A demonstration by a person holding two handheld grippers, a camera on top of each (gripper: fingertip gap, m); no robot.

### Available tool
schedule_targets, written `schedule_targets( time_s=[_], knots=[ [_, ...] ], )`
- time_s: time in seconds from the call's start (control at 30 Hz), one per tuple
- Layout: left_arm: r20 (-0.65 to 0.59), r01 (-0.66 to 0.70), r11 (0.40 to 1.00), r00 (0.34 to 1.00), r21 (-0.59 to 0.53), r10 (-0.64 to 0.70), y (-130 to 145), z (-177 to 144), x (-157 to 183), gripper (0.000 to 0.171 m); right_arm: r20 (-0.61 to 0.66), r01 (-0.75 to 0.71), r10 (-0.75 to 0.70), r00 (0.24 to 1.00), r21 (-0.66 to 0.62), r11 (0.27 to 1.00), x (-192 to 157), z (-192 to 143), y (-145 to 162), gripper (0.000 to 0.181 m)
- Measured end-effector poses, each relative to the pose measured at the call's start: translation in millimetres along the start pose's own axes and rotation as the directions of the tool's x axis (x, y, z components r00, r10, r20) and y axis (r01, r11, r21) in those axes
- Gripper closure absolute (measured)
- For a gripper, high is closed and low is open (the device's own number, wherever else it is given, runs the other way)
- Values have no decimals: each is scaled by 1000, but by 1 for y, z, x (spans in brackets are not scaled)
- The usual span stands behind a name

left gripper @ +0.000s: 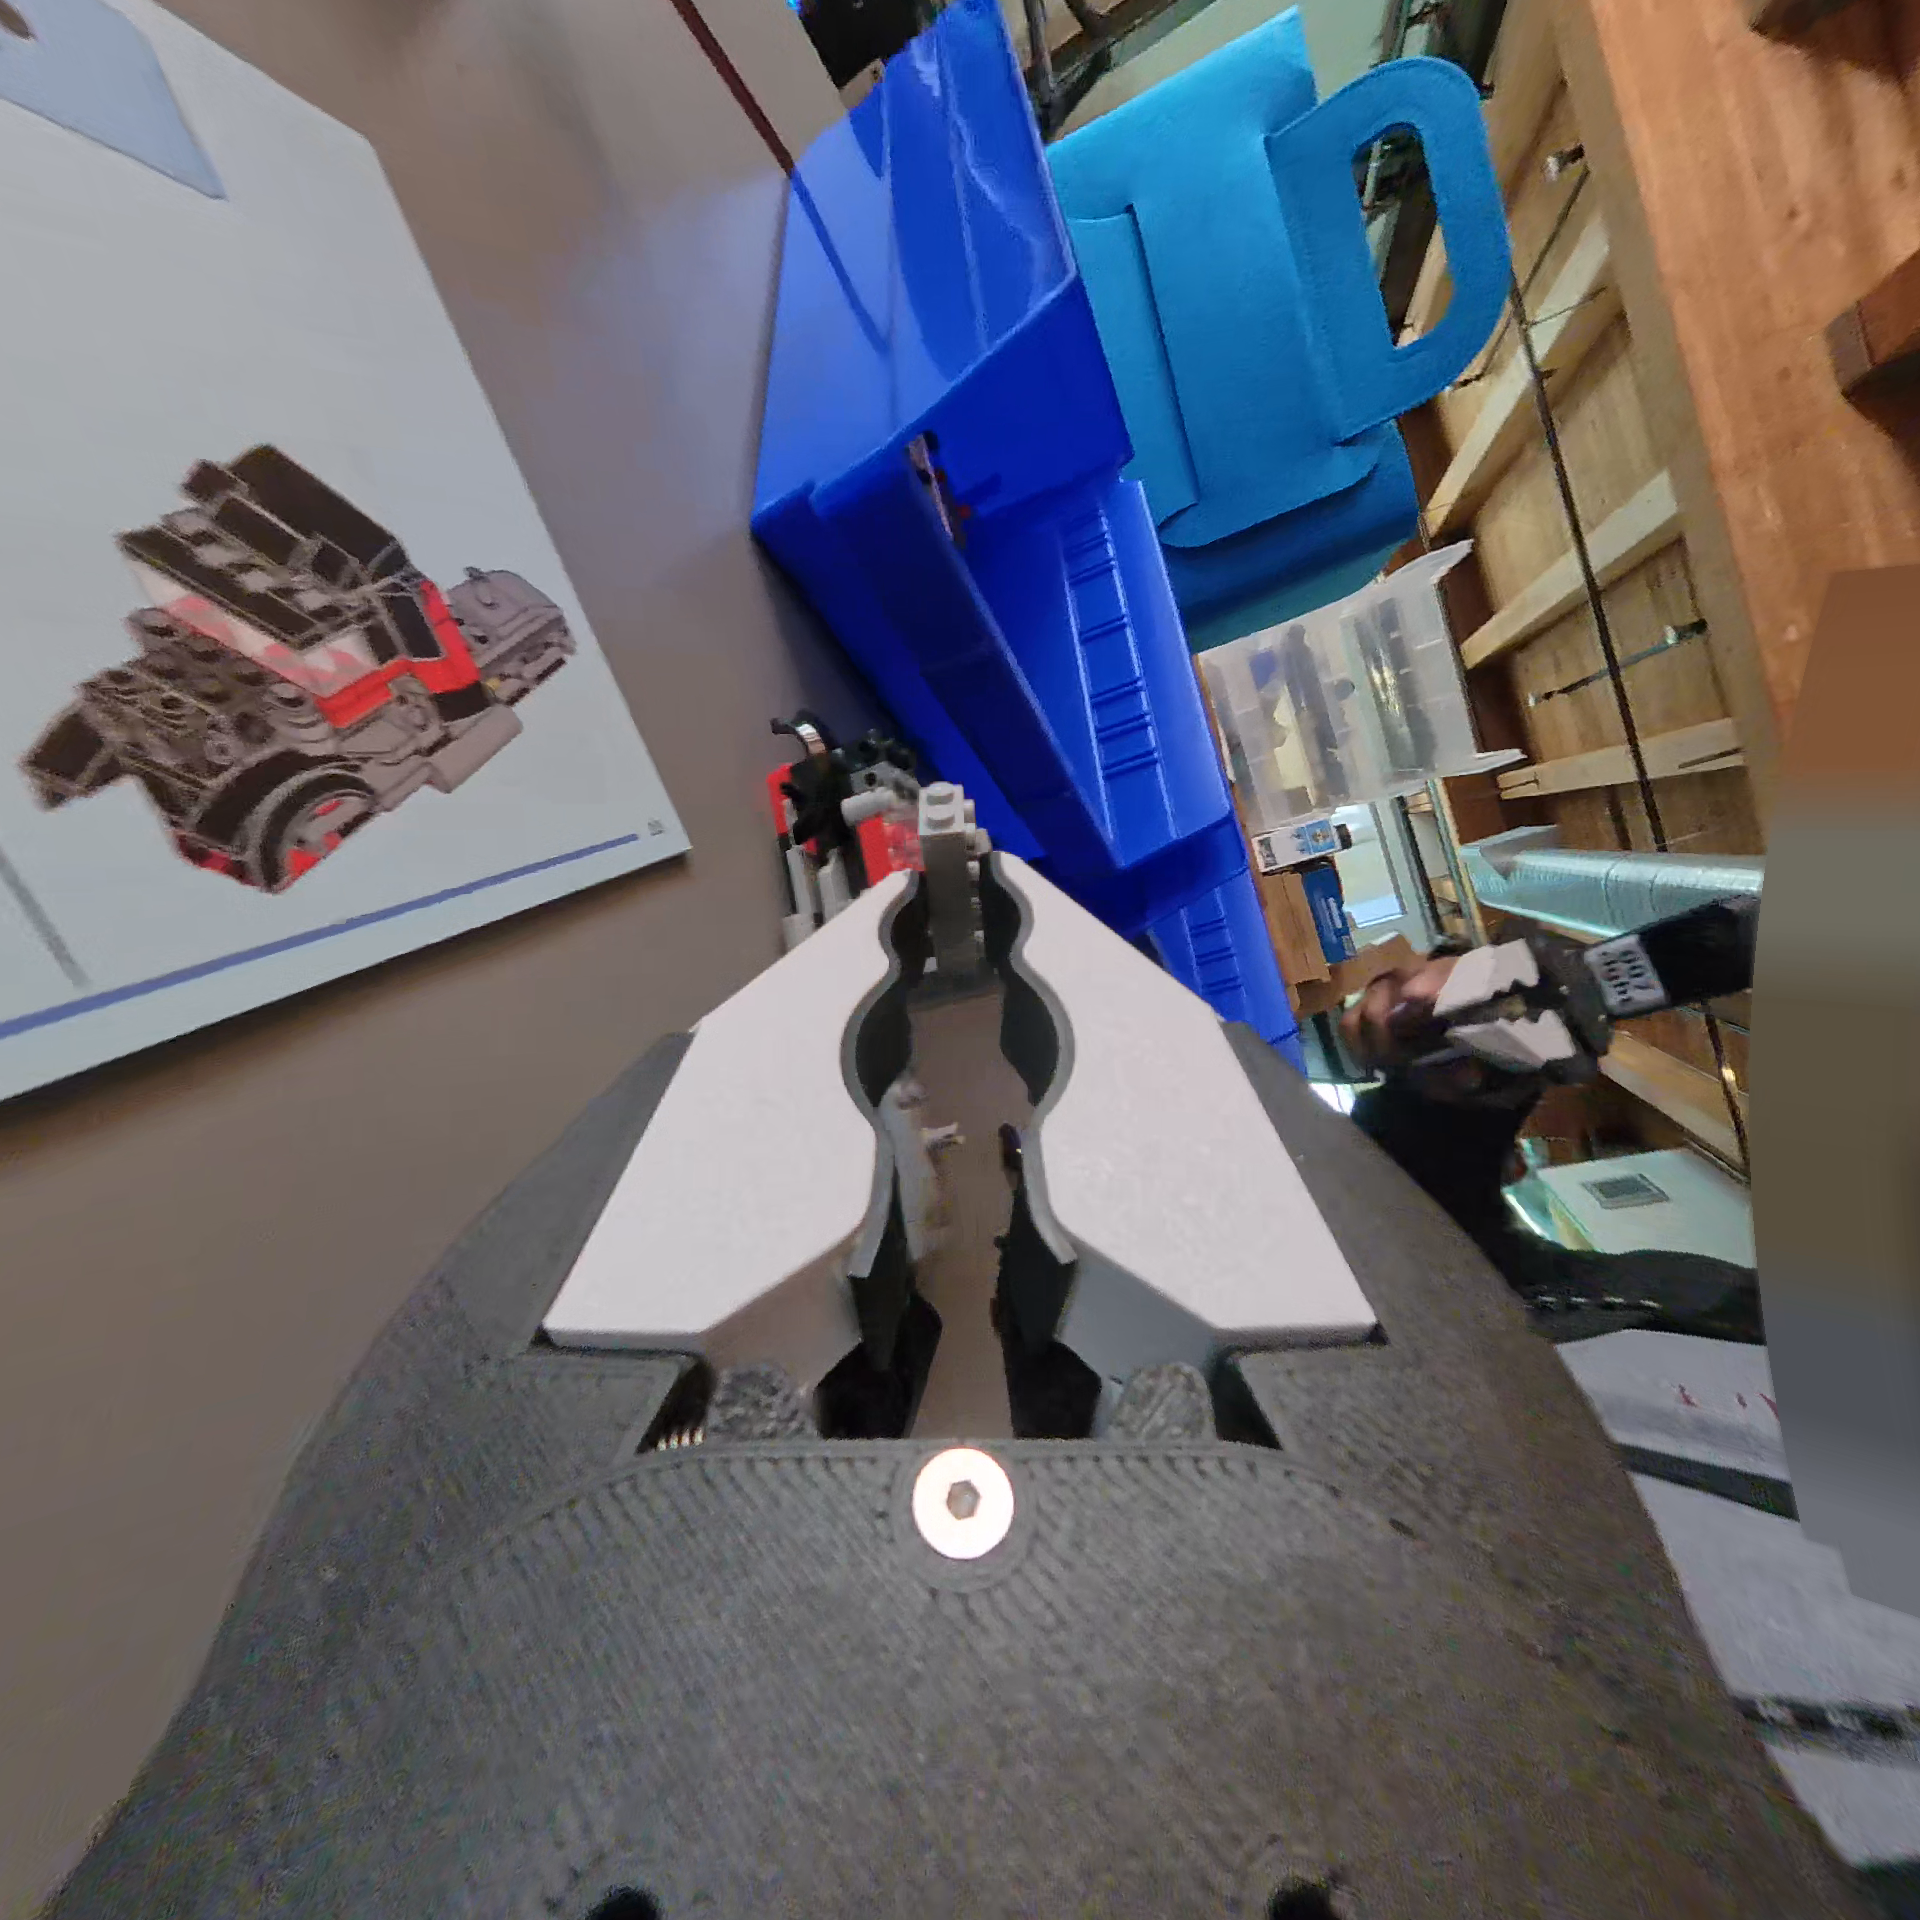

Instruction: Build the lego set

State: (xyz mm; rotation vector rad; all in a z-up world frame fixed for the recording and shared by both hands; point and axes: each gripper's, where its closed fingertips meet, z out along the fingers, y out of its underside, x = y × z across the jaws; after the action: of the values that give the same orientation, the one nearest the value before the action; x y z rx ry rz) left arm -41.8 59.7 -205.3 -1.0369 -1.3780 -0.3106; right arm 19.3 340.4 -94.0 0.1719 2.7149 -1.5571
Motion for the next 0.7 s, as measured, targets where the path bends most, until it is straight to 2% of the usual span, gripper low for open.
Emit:
schedule_targets(
  time_s=[0.07, 0.13, 0.2, 0.27, 0.43, 0.5, 0.53, 0.7],
  knots=[
    [-20, 7, 1000, 1000, -12, -7, 4, 4, 4, 160, 42, -90, 89, 995, 27, 996, -19, 58, -3, 175],
    [-38, 0, 1000, 999, -23, -1, 7, 6, 8, 161, 7, -127, 127, 992, -1, 992, -18, 119, 8, 175],
    [-49, -10, 999, 999, -32, 8, 8, 6, 10, 160, -22, -142, 141, 990, -86, 986, -14, 172, 29, 175],
    [-71, -1, 999, 997, -44, -2, 10, 4, 11, 160, -25, -142, 140, 990, -171, 975, -15, 203, 47, 175],
    [-112, -4, 999, 994, -52, -2, 10, 0, 16, 160, -57, -94, 83, 995, -234, 968, -11, 223, 57, 173],
    [-123, -11, 999, 992, -49, 5, 10, -1, 18, 161, -49, -94, 85, 995, -231, 968, -9, 220, 55, 161],
    [-130, -17, 999, 991, -42, 11, 9, -2, 20, 160, -37, -100, 94, 995, -213, 972, -9, 215, 52, 154],
    [-160, 8, 999, 987, -41, -15, 24, -8, 43, 161, 6, -171, 171, 985, -26, 985, -5, 178, 31, 144]
  ],
)
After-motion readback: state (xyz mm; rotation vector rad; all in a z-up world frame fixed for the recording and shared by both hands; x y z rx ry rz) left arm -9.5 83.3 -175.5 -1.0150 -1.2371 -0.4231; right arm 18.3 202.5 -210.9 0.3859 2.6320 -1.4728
